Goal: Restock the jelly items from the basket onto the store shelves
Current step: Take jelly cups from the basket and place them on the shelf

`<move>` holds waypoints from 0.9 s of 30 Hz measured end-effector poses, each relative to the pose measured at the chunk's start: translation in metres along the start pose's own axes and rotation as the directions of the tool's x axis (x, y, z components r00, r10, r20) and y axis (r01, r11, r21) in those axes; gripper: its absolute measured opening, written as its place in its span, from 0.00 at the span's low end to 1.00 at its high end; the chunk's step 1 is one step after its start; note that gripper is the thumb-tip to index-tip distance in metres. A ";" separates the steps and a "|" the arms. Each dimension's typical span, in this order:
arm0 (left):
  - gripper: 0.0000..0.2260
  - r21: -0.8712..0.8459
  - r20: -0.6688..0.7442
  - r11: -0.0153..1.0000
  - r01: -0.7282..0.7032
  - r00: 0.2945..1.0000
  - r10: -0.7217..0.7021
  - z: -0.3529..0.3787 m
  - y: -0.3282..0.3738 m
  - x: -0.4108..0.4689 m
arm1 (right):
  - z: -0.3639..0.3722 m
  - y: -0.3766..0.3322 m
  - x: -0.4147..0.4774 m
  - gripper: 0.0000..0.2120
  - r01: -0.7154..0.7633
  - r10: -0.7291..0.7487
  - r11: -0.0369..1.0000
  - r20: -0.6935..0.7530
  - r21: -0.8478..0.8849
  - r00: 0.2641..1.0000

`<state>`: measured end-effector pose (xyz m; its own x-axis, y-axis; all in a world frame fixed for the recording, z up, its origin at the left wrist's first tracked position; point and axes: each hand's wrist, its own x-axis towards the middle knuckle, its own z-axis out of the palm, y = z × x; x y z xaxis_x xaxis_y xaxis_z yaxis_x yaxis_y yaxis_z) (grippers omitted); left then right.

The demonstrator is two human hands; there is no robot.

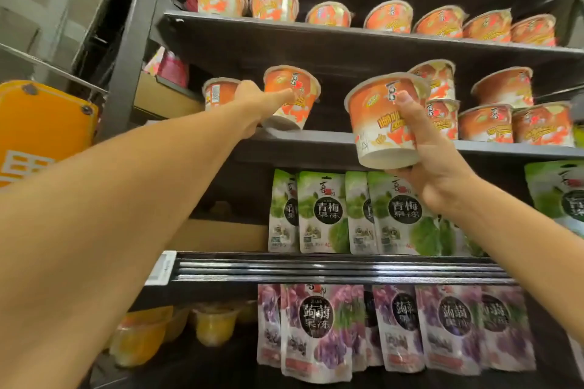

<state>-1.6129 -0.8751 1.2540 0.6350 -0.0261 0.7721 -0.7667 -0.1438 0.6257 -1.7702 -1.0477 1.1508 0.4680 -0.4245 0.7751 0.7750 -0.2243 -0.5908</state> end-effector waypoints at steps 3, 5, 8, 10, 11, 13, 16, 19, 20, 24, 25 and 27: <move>0.35 0.081 -0.016 0.997 -0.019 1.000 0.021 0.001 -0.002 0.001 | 0.010 -0.004 0.017 0.38 0.013 -0.014 1.000 -0.020 -0.022 1.000; 0.34 0.144 -0.018 0.989 -0.030 0.999 0.033 -0.001 -0.003 0.000 | 0.017 -0.007 0.029 0.31 0.031 -0.031 0.999 -0.029 -0.033 0.999; 0.33 0.237 -0.013 0.970 -0.053 0.998 0.058 -0.001 -0.003 -0.003 | 0.026 -0.008 0.048 0.26 0.042 -0.045 0.997 -0.048 -0.061 0.998; 0.32 0.284 -0.019 0.956 -0.077 0.996 0.086 0.002 -0.002 -0.008 | 0.032 -0.009 0.061 0.26 0.040 -0.046 0.995 -0.069 -0.093 0.997; 0.31 0.310 -0.028 0.946 -0.094 0.994 0.108 0.003 -0.002 -0.010 | 0.034 -0.009 0.067 0.25 0.041 -0.049 0.993 -0.074 -0.107 0.996; 0.27 0.352 -0.063 0.926 -0.140 0.983 0.173 0.007 -0.003 -0.015 | 0.038 -0.010 0.078 0.26 0.047 -0.059 0.989 -0.081 -0.138 0.995; 0.23 0.288 -0.162 0.935 -0.207 0.952 0.261 0.010 -0.011 -0.026 | 0.041 -0.009 0.094 0.34 0.040 -0.061 0.981 -0.109 -0.190 0.992; 0.20 0.223 -0.218 0.907 -0.356 0.889 0.403 0.009 -0.030 -0.039 | 0.041 -0.003 0.108 0.38 0.033 -0.077 0.949 -0.131 -0.314 0.988; 0.18 0.249 -0.210 0.874 -0.418 0.857 0.470 0.009 -0.036 -0.042 | 0.040 -0.001 0.111 0.37 0.038 -0.091 0.926 -0.124 -0.376 0.988; 0.16 0.304 -0.205 0.807 -0.506 0.793 0.574 0.011 -0.046 -0.041 | 0.041 0.005 0.121 0.35 0.046 -0.120 0.812 -0.090 -0.582 0.989; 0.16 0.303 -0.222 0.812 -0.499 0.792 0.569 0.013 -0.046 -0.040 | 0.042 0.006 0.123 0.34 0.041 -0.124 0.785 -0.092 -0.618 0.988; 0.16 0.304 -0.258 0.823 -0.480 0.790 0.556 0.016 -0.046 -0.038 | 0.044 0.008 0.128 0.34 0.031 -0.126 0.736 -0.092 -0.676 0.988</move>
<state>-1.6005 -0.8834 1.1945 0.0512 0.1547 0.9866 -0.9070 -0.4063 0.1108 -1.6858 -1.0649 1.2553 0.3262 -0.4716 0.8193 0.2980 -0.7712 -0.5625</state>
